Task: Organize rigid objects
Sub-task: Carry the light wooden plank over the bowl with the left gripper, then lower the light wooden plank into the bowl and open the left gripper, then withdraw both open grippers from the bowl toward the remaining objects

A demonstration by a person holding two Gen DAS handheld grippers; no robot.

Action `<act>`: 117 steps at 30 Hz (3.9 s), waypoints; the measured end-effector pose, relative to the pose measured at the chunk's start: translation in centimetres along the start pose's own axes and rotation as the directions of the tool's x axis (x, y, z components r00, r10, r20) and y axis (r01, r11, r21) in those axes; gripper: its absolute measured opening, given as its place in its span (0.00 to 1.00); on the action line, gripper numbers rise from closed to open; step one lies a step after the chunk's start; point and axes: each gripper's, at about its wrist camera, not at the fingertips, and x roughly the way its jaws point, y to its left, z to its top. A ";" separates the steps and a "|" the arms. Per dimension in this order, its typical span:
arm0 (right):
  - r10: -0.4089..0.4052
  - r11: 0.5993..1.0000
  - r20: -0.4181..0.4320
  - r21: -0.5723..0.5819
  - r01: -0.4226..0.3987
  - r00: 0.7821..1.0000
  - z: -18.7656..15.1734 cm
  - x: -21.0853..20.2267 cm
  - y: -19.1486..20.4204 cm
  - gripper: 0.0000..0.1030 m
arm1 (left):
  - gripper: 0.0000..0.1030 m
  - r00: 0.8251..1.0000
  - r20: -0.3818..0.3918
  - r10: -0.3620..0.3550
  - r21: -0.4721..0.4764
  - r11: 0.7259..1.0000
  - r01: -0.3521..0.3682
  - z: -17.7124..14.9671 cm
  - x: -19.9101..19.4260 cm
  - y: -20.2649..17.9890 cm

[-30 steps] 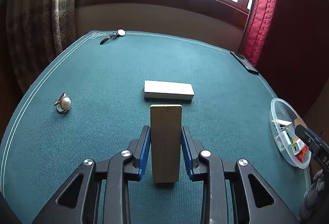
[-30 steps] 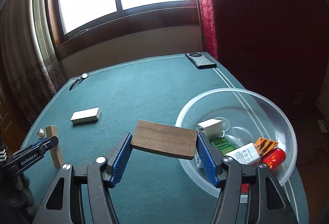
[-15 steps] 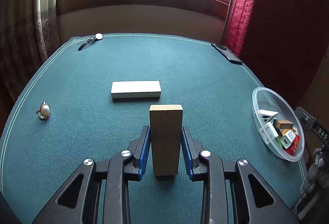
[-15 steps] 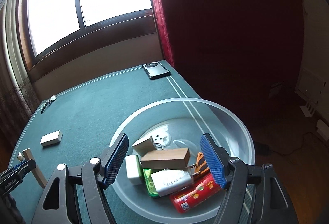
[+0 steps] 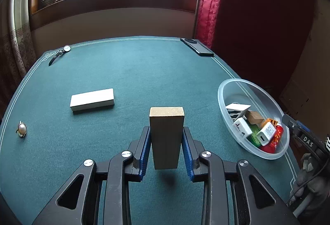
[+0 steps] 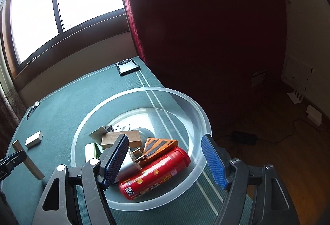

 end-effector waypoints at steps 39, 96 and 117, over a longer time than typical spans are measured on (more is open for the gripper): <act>-0.005 0.999 0.002 0.054 0.005 1.000 -0.8 0.1 -2.5 0.74 | 0.37 0.949 -0.144 -0.282 0.027 0.957 0.289 2.6 5.8 -9.6; -0.005 0.997 0.037 0.083 0.002 0.999 -0.2 -0.5 -2.6 0.74 | 0.60 0.968 -0.181 -0.174 0.195 0.958 0.208 -1.3 5.4 -12.3; 0.076 0.995 -0.034 -0.063 -0.078 0.997 -3.0 -2.7 1.0 0.78 | 0.60 0.978 -0.137 -0.155 0.068 0.984 0.166 -0.3 4.1 -7.0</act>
